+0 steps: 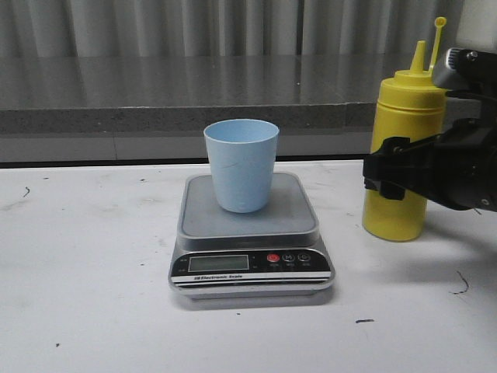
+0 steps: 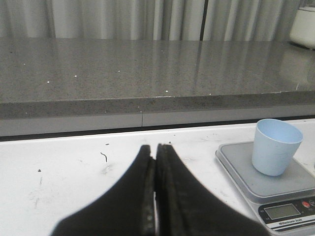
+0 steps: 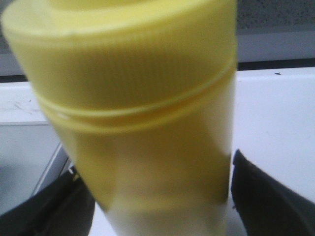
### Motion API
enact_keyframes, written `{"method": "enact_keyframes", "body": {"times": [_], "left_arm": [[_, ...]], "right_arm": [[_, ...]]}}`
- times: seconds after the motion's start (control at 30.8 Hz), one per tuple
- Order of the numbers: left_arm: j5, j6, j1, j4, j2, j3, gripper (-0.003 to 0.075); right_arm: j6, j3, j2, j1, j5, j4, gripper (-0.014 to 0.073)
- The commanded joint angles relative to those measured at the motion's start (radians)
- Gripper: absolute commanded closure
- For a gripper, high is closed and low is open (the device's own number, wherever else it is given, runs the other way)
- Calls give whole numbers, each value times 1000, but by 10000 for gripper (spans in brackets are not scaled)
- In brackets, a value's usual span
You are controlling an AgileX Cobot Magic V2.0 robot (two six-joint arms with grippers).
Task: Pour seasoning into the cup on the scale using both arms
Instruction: 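Move the right gripper to the yellow squeeze bottle and grasp it, then lift the yellow bottle and tilt its nozzle toward the cup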
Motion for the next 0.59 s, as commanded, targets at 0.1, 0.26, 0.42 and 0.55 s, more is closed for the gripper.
{"method": "enact_keyframes", "body": {"times": [0.1, 0.26, 0.42, 0.55], "left_arm": [[-88, -13, 1, -8, -14, -24, 740], [-88, -13, 1, -8, -14, -24, 740], [-88, -13, 1, -8, -14, -24, 740], [-88, -13, 1, -8, -14, -24, 740]], "right_arm": [[1, -75, 33, -2, -75, -3, 6], [1, -84, 55, -2, -96, -2, 7], [1, -84, 55, -2, -97, -2, 230], [1, -84, 55, -2, -134, -3, 494]]}}
